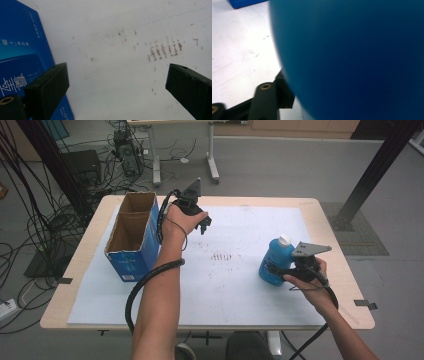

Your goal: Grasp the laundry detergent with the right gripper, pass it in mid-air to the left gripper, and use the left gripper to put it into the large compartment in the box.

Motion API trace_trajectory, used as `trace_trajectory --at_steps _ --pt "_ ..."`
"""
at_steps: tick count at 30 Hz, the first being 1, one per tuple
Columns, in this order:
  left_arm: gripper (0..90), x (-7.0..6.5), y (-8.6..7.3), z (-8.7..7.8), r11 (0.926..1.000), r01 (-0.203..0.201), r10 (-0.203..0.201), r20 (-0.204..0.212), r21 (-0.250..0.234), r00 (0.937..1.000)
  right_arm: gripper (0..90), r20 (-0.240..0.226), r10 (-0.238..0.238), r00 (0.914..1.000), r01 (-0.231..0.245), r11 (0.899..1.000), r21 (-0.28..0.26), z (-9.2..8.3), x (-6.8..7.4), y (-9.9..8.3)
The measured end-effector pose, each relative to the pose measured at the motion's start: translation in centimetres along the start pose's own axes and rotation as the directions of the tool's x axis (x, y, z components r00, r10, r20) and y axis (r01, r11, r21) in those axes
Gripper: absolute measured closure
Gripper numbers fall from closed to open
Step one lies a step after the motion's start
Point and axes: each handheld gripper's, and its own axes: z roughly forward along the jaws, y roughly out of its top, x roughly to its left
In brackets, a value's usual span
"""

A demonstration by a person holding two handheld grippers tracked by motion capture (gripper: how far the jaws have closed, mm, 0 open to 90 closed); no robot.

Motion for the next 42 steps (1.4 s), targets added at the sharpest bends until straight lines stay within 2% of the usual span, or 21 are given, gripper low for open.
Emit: trace_trajectory --at_steps 16,42 --pt "5.4 0.1 0.04 -0.36 1.0 0.001 -0.001 -0.009 -0.002 1.0 41.6 -0.028 0.014 0.9995 -0.015 1.0 -0.008 0.02 -0.34 -0.14" --pt "5.4 -0.19 -0.02 -0.8 1.0 -0.004 0.004 -0.016 -0.007 0.9999 42.4 -0.035 0.019 0.9992 -0.019 1.0 -0.003 0.01 -0.41 -0.1"
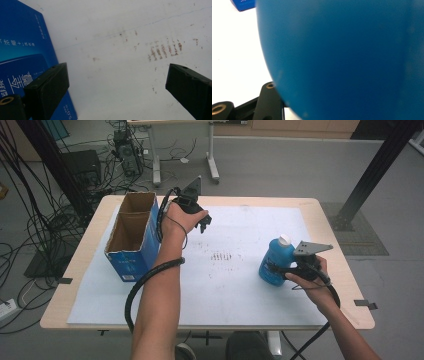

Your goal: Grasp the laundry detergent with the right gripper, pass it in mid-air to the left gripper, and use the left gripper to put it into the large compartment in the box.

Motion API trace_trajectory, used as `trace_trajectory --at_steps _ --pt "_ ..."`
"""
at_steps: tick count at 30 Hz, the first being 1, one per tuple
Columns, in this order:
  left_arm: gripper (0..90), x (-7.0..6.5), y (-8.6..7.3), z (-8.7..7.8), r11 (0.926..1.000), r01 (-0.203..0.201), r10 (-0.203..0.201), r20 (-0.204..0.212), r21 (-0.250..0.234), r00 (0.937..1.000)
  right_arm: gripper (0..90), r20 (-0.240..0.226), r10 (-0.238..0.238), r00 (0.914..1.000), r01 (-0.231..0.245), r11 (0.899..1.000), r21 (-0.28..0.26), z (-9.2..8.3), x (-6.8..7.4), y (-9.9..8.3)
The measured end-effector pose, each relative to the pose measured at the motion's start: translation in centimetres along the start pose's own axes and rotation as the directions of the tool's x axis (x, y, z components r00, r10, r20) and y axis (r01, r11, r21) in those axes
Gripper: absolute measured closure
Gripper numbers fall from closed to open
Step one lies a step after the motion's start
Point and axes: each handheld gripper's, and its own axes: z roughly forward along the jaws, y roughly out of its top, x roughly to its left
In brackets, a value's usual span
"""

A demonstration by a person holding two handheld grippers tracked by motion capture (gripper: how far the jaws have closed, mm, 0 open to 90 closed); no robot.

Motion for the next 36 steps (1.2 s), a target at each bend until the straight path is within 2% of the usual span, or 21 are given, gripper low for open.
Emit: trace_trajectory --at_steps 36 --pt "5.3 0.2 -0.2 -1.0 1.0 0.001 -0.001 -0.004 -0.008 1.0 44.9 -0.001 0.0 1.0 0.0 1.0 -0.003 0.0 -0.1 0.0"
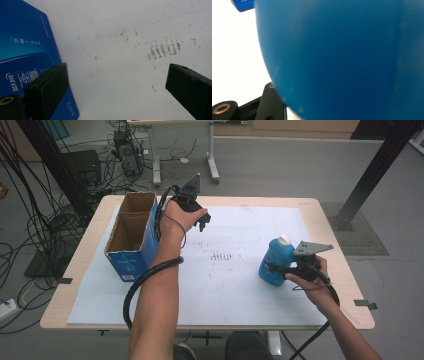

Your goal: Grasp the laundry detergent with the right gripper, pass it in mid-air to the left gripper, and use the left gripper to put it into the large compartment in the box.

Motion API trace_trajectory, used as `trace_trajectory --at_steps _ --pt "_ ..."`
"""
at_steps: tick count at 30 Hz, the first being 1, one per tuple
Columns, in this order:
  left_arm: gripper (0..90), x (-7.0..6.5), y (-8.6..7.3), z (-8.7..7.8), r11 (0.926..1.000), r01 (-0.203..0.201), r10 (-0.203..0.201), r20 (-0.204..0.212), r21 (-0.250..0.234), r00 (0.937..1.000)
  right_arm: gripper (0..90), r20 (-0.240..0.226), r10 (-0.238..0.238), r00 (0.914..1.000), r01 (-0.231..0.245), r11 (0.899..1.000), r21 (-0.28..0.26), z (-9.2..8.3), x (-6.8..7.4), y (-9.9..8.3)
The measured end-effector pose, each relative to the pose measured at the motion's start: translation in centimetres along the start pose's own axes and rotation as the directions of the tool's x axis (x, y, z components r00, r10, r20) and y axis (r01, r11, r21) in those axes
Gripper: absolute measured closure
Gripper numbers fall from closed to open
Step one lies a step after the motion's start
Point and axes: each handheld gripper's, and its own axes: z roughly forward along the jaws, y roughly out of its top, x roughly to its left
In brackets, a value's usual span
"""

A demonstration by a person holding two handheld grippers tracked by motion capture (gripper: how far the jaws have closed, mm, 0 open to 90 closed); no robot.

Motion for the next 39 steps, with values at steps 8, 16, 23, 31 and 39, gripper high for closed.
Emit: trace_trajectory --at_steps 8,16,23,31,39 --pt "5.3 -0.1 -0.03 -0.24 1.0 -0.005 0.005 0.003 -0.005 1.0 45.0 -0.001 0.001 1.0 -0.001 1.0 0.0 -0.02 -0.02 -0.02" --pt "5.4 -0.13 -0.13 -0.43 1.0 -0.008 0.008 0.01 -0.005 0.9999 44.9 -0.002 0.002 1.0 -0.002 1.0 0.0 -0.01 -0.04 -0.02" --pt "5.4 -0.4 0.04 -0.82 0.9998 -0.015 0.015 0.015 -0.013 0.9998 44.9 -0.003 0.002 1.0 -0.002 1.0 0.0 -0.01 -0.04 -0.02" --pt "5.4 -0.39 -0.03 -0.81 0.9998 -0.016 0.017 0.025 -0.014 0.9996 45.0 -0.002 0.002 1.0 -0.002 1.0 0.0 0.0 0.0 -0.03" --pt "5.4 0.07 -0.37 -0.73 0.9997 -0.017 0.018 0.031 -0.016 0.9994 44.9 0.001 0.001 1.0 -0.001 1.0 -0.001 0.01 0.06 -0.01"
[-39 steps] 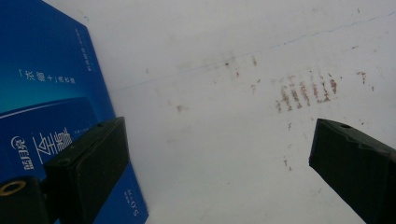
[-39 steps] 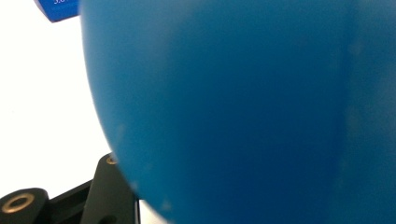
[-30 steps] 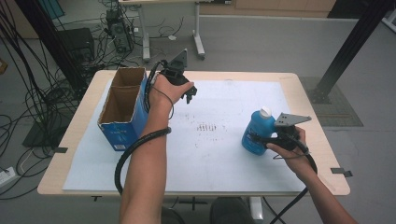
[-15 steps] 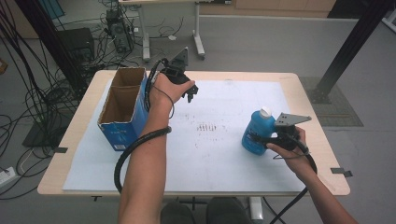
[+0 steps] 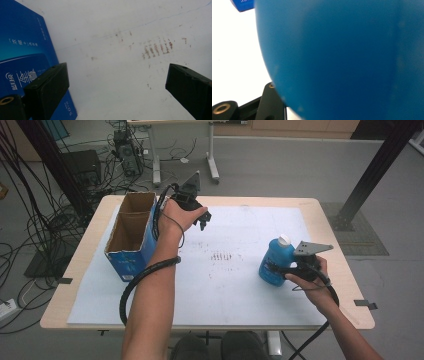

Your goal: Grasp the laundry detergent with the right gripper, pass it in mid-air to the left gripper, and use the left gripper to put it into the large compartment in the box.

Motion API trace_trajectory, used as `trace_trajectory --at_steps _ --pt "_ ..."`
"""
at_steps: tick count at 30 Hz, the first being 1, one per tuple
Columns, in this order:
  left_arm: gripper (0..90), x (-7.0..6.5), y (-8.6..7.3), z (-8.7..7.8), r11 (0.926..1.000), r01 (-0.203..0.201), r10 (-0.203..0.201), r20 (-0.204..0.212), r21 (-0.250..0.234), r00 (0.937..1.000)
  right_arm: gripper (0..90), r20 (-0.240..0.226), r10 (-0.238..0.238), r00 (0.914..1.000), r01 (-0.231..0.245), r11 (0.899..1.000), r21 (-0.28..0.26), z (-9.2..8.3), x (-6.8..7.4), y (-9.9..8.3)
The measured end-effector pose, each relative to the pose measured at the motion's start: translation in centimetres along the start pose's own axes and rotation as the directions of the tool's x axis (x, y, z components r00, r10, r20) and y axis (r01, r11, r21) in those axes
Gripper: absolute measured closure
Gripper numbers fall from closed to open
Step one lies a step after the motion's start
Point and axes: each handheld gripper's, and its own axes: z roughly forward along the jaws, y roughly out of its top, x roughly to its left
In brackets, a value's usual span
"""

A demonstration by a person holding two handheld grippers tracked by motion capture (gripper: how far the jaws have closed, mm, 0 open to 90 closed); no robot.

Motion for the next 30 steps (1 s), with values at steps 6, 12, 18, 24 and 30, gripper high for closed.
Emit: trace_trajectory --at_steps 6,12,18,24,30 --pt "5.4 0.1 0.0 -0.1 0.9999 -0.013 0.013 0.004 0.004 0.9999 44.9 0.005 0.004 1.0 -0.004 1.0 -0.001 0.0 0.1 0.0" --pt "5.4 -0.1 -0.4 0.1 0.9998 -0.021 0.021 0.026 0.008 0.9994 44.9 0.005 0.004 1.0 -0.004 1.0 -0.002 0.0 0.1 -0.1" --pt "5.4 -0.2 -0.7 0.5 0.9995 -0.028 0.028 0.04 0.012 0.9988 44.9 0.005 0.004 1.0 -0.004 1.0 -0.002 0.0 0.0 0.0" --pt "5.4 -0.1 -0.4 0.2 0.9993 -0.037 0.037 0.042 0.0 0.9984 44.8 0.005 0.006 1.0 -0.006 1.0 -0.005 0.0 0.0 -0.1" --pt "5.7 -0.4 0.5 -0.4 0.9956 -0.094 0.094 0.051 0.004 0.9943 44.7 0.0 0.012 0.9999 -0.012 1.0 0.001 0.0 -0.1 0.0"
